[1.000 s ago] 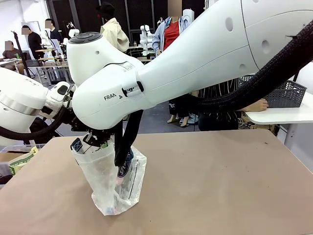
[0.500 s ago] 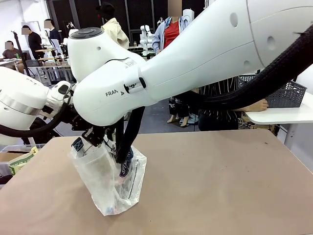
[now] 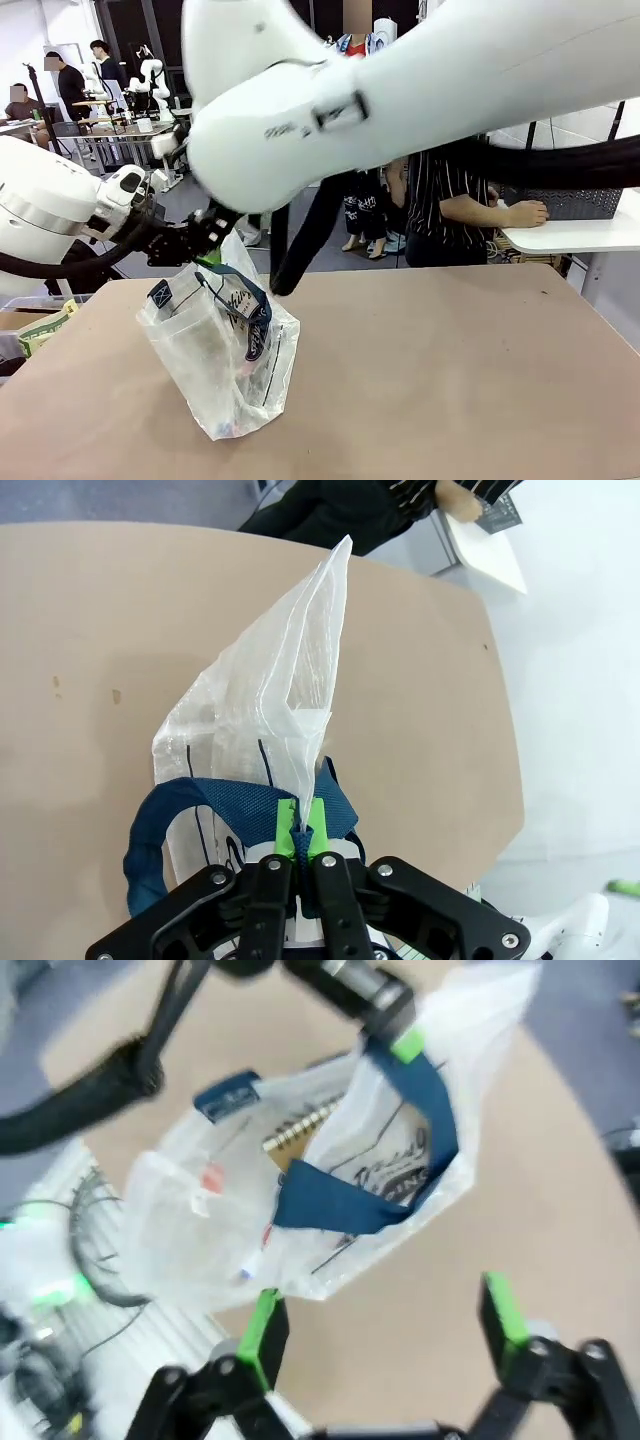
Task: Transfer purchased items from the store into the shopping bag.
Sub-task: Move the Reusable shopping bag to the right side of the table.
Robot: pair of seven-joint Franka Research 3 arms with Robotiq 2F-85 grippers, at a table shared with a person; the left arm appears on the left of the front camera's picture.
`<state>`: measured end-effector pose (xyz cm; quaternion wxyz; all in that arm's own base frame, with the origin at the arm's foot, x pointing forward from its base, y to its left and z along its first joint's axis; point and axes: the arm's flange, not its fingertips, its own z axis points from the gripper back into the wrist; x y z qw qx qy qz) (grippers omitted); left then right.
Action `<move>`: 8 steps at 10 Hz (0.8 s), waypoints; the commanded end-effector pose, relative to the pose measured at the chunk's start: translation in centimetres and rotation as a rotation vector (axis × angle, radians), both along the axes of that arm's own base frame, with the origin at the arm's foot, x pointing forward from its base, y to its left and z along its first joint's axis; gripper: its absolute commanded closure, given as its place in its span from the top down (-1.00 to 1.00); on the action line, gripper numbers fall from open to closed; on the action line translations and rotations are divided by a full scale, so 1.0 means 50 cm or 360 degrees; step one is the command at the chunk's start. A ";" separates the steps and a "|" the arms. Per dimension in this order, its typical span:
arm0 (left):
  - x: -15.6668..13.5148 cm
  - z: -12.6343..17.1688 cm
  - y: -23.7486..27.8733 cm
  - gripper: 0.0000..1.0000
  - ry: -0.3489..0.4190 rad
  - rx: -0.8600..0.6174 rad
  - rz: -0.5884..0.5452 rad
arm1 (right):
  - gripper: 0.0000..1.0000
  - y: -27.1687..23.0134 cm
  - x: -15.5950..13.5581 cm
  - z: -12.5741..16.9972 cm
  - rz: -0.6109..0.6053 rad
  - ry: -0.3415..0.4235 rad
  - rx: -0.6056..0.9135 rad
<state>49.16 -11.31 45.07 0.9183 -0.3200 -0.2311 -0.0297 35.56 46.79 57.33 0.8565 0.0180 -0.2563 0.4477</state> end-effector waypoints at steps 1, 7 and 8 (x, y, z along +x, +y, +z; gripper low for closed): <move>0.016 0.003 -0.007 -1.00 0.0007 0.0032 0.0006 | 1.00 -0.145 0.018 0.008 -0.0175 -0.0032 0.0146; 0.025 0.018 -0.035 -1.00 0.0007 0.0127 -0.0060 | 1.00 -0.683 0.243 -0.082 -0.1330 0.0302 0.0146; 0.028 0.020 -0.041 -1.00 0.0009 0.0139 -0.0078 | 1.00 -0.753 0.258 -0.124 -0.1447 0.0400 0.0183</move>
